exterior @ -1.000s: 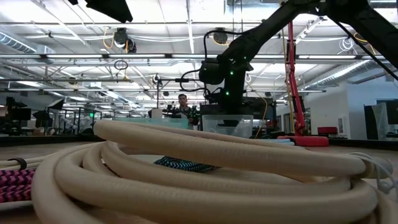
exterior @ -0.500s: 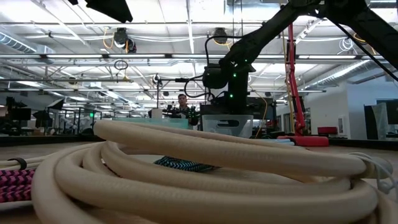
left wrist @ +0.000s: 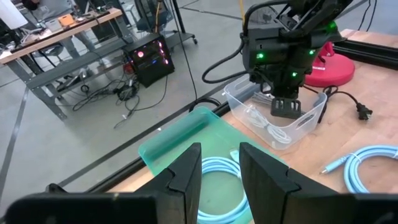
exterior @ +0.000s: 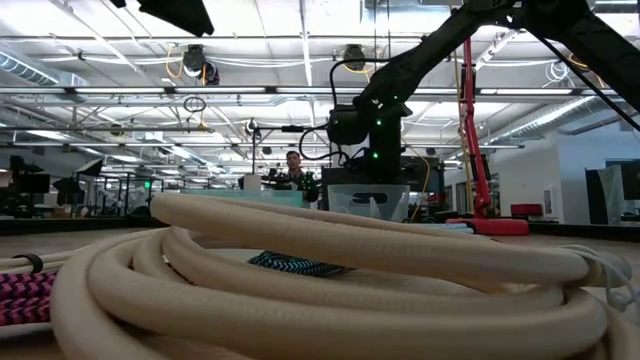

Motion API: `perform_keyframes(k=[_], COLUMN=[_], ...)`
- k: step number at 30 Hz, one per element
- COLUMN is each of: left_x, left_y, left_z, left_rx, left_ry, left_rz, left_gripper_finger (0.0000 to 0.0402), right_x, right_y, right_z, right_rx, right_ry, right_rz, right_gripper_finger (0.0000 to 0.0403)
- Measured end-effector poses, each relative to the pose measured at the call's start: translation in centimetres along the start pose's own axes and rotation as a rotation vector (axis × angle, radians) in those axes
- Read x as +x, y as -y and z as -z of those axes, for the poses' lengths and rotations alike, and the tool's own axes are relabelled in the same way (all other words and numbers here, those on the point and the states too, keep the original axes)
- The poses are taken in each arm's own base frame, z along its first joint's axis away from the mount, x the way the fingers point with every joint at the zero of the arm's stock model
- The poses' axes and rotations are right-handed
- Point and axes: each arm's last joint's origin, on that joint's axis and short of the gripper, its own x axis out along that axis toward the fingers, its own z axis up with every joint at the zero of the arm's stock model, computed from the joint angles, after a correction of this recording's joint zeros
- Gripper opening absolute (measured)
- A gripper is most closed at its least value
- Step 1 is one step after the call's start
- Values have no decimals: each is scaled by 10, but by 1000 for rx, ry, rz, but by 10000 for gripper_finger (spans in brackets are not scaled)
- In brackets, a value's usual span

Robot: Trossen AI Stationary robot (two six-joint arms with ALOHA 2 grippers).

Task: Pick and place items into bin
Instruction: Put the black white charger cable into the transparent bin, then put the bottom black blue charger cable into the transparent bin

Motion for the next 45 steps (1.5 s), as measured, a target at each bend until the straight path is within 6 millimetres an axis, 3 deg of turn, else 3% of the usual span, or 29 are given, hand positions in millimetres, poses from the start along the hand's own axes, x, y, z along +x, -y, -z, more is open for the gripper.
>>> perform_keyframes(k=[5,9,14,20,24,28,34,39,45], left_x=[0,0,0,0,0,0,0,0,0], left_y=[1,1,1,1,1,1,2,3,3], left_z=[-1,-1,-1,-1,0,0,-1,-1,-1], left_rx=[7,10,10,11,11,10,1,1,0], left_ry=[4,4,4,-4,-9,-11,-11,-10,-11], left_rz=[6,6,6,12,16,17,25,26,26], left_gripper_finger=[113,113,113,113,113,113,113,113,113], right_x=[-2,-18,-54,-128,-184,-238,-292,-291,-250], right_y=[-2,-7,-7,-7,-9,-10,-17,-24,-37], right_z=[-2,-7,-12,0,28,69,141,202,257], right_rx=[-1,-5,-6,-88,-175,-267,-400,-445,-425], right_ry=[34,125,267,441,524,594,666,621,532], right_rz=[13,-21,-72,-175,-257,-327,-488,-616,-719], right_gripper_finger=[0,0,0,0,0,0,0,0,0])
